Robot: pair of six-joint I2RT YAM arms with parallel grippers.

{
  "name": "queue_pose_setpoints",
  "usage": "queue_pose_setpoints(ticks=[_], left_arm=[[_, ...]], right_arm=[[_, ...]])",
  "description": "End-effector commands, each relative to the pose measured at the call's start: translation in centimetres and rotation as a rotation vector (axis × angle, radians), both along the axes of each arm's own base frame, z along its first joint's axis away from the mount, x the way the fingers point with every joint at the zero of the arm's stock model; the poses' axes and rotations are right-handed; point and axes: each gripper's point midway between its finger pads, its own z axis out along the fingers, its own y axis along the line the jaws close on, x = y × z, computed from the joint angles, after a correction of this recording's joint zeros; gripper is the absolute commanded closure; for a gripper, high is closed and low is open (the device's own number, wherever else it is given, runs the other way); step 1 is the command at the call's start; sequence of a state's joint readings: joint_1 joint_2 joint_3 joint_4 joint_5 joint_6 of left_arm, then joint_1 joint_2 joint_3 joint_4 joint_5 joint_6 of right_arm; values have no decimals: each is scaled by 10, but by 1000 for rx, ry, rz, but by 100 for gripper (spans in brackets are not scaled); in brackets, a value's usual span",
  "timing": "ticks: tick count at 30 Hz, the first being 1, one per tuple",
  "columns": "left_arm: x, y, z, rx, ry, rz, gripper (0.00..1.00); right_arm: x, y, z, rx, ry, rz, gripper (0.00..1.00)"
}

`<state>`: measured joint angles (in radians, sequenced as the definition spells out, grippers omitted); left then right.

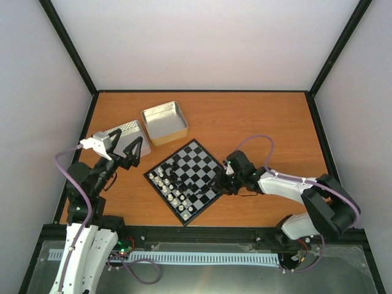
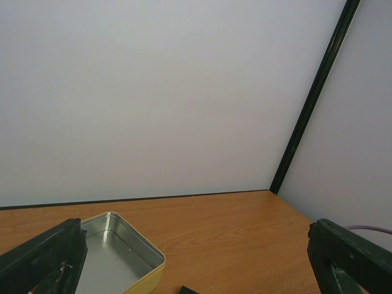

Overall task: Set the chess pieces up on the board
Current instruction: Pick up the chess piece from the chessboard.

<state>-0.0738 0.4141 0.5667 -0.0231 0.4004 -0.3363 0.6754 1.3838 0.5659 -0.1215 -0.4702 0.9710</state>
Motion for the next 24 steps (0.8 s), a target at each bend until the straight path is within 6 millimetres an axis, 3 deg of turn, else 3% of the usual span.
queue_pose_setpoints(ticks=[1,11,24], left_arm=[[-3,2,11,12,-54,12,0],[-5,3,11,20,-64,17,0],[-6,3,11,20,-67,17,0]], right_arm=[[1,17,6,45,-1,31,64],[-5,32,-3,80,48,49,69],[-11,34,-8,96,66,58,78]])
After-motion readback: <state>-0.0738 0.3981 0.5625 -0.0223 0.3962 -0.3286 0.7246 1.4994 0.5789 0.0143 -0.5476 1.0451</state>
